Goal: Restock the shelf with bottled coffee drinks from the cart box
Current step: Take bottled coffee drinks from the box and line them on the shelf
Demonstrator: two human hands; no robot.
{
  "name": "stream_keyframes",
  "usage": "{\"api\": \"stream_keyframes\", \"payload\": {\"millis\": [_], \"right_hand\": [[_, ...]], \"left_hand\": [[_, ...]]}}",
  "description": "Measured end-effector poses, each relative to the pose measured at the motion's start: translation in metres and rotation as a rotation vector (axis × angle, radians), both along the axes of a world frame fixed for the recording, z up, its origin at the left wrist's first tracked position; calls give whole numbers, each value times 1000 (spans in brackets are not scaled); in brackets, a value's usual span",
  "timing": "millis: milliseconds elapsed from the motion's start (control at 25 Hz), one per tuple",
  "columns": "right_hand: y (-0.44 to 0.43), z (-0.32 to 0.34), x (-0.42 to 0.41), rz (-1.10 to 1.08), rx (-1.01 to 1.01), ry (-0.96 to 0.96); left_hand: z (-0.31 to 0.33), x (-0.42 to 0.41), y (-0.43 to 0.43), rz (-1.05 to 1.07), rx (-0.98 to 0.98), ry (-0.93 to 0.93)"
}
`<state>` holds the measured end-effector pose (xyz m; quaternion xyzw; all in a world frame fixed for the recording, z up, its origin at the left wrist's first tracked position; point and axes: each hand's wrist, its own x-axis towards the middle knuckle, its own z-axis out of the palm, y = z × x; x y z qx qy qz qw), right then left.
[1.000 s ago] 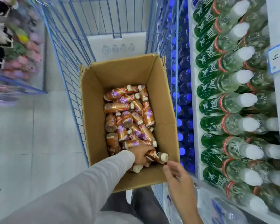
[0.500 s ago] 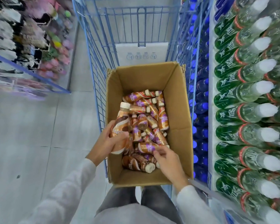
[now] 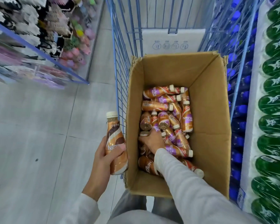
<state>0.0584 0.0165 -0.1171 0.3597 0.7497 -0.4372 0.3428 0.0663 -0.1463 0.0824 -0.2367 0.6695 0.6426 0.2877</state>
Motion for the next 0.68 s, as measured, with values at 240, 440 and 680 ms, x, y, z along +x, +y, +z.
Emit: {"api": "stream_keyframes", "payload": {"millis": [240, 440, 680], "right_hand": [[31, 36, 9, -33, -40, 4], [88, 90, 37, -366, -124, 93], [120, 182, 57, -1017, -755, 262]], "left_hand": [[4, -4, 2, -30, 18, 2], [9, -10, 10, -30, 32, -16], [32, -26, 37, -109, 110, -18]]}}
